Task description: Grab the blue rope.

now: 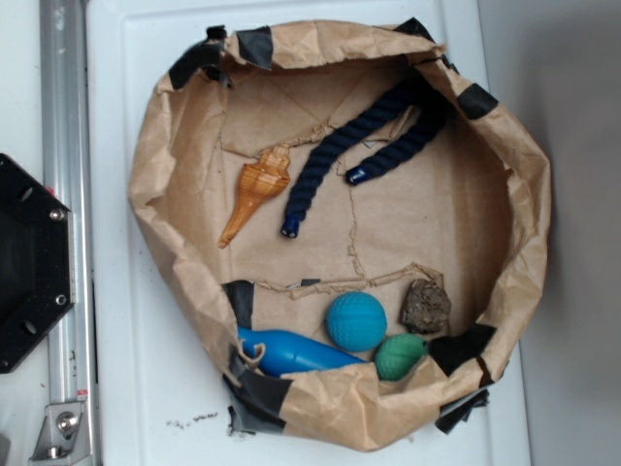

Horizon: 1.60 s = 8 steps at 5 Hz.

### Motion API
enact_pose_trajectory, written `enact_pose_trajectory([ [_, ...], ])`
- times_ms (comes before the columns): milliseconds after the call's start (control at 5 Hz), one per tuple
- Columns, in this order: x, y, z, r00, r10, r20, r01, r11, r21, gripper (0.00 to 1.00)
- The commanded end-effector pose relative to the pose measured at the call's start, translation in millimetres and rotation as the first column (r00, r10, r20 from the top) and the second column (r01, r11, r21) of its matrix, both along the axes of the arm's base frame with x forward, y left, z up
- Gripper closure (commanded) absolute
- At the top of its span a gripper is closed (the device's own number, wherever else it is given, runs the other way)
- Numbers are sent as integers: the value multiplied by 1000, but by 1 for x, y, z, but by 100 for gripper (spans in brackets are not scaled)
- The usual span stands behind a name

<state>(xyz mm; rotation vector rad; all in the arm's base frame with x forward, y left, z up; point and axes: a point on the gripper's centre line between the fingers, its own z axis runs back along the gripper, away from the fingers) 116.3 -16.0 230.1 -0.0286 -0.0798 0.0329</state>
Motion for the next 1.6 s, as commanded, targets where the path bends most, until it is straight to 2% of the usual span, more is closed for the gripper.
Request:
enact_pose_trajectory([
  [0,98,33,-70,996,82,46,-78,993,-91,0],
  [200,124,38,-100,974,226,5,-224,968,-116,0],
  [400,126,58,-113,935,355,-17,-355,935,16,0],
  [600,138,83,-136,920,391,21,-390,920,-39,0],
  [800,152,100,-151,917,398,0,-398,917,16,0],
  [1000,172,108,-172,927,374,8,-374,927,4,0],
  [1400,191,108,-185,931,364,1,-364,931,34,0],
])
